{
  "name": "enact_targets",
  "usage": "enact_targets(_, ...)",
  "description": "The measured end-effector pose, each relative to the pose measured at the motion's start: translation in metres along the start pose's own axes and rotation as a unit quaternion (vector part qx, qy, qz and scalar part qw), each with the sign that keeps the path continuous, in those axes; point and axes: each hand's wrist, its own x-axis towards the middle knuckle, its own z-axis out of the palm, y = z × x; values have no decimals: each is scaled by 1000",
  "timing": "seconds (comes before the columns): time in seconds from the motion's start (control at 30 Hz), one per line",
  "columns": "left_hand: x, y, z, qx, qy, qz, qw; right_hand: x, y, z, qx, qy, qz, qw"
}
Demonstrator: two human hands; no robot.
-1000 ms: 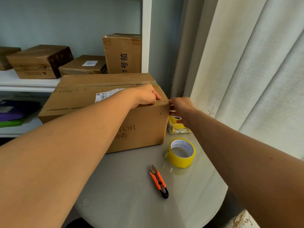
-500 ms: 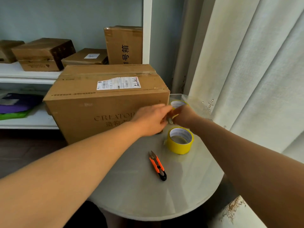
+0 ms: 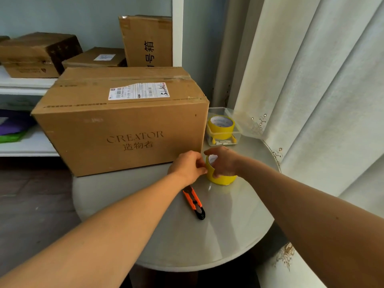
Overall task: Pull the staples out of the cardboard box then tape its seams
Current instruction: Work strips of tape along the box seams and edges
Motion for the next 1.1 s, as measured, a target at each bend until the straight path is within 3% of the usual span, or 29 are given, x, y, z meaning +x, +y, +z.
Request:
enact_targets(0.17,-3,-4,-1,-67,0,30,997,-4,1,-4,-9,-31,-2,999)
enact_targets(0.37,-8,-4,-6,-80,20,62,995,-3,1,-5,-8,21,-7,1000)
enact_targets(0.73,-6,5,-25,53,-8,89,995,-7,-7,-2,-159,85,11,984)
enact_targets(0.93,-7,-6,-42,108,2,40,993,-15,-16,1,-187,-11,-1,982)
enact_targets(1.1,-17,-6,-45,124,-25,63,990,-16,-17,-1,-209,0,37,977)
